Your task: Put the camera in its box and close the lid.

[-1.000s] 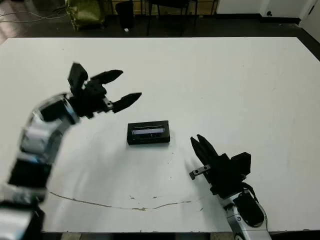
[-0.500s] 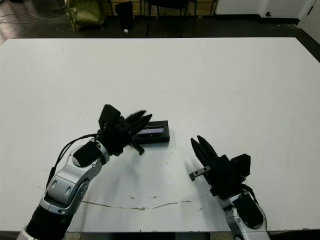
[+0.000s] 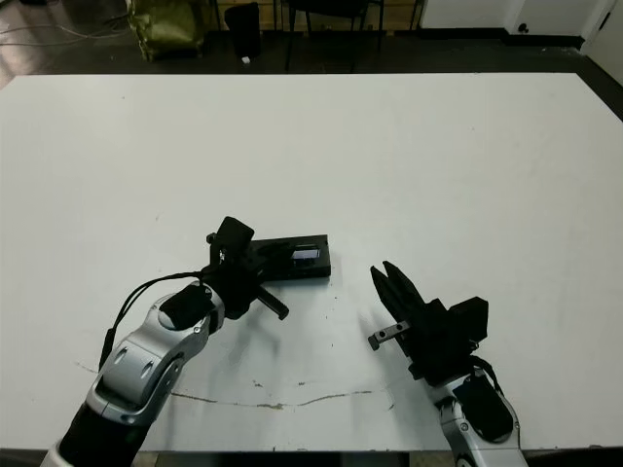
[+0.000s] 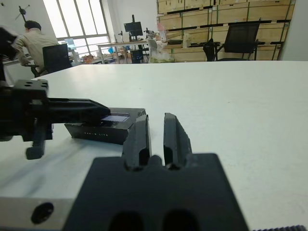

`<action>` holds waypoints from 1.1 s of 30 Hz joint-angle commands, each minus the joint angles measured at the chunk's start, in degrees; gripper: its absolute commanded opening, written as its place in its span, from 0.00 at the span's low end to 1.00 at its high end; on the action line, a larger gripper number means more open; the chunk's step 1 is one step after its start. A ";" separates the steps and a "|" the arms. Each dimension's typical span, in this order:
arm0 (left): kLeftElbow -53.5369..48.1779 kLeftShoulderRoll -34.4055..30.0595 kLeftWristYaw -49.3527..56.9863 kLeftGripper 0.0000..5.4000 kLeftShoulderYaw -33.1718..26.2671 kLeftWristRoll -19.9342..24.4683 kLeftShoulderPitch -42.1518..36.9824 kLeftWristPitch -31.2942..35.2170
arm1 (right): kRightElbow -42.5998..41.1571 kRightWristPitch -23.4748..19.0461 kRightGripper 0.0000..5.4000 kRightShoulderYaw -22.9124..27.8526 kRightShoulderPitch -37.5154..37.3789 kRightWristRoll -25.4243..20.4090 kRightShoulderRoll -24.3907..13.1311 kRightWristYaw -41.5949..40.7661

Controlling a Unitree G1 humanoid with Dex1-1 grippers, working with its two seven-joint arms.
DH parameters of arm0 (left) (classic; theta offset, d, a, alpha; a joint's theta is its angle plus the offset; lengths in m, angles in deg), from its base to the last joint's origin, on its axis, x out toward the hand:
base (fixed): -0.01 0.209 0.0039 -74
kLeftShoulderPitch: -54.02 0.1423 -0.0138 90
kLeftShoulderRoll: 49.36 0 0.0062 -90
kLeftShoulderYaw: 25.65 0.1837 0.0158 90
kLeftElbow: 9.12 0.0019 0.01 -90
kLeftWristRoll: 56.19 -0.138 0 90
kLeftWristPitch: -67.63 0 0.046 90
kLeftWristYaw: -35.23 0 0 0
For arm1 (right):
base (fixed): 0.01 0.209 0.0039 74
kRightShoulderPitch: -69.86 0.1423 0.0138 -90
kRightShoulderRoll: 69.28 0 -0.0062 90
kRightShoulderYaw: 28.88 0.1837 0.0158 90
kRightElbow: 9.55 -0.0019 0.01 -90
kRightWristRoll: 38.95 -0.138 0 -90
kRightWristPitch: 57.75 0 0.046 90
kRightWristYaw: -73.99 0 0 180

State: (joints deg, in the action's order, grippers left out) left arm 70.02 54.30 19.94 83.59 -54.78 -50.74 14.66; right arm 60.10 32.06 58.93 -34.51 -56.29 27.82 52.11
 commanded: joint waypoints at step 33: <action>-18.91 -7.50 -4.49 0.00 -12.97 7.93 7.79 5.73 | -2.28 -3.36 0.00 1.00 -0.67 0.18 -0.64 1.83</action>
State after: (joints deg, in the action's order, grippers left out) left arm 52.16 48.48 15.67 72.42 -47.30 -44.69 19.99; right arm 57.98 30.11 59.56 -34.55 -56.24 27.82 53.46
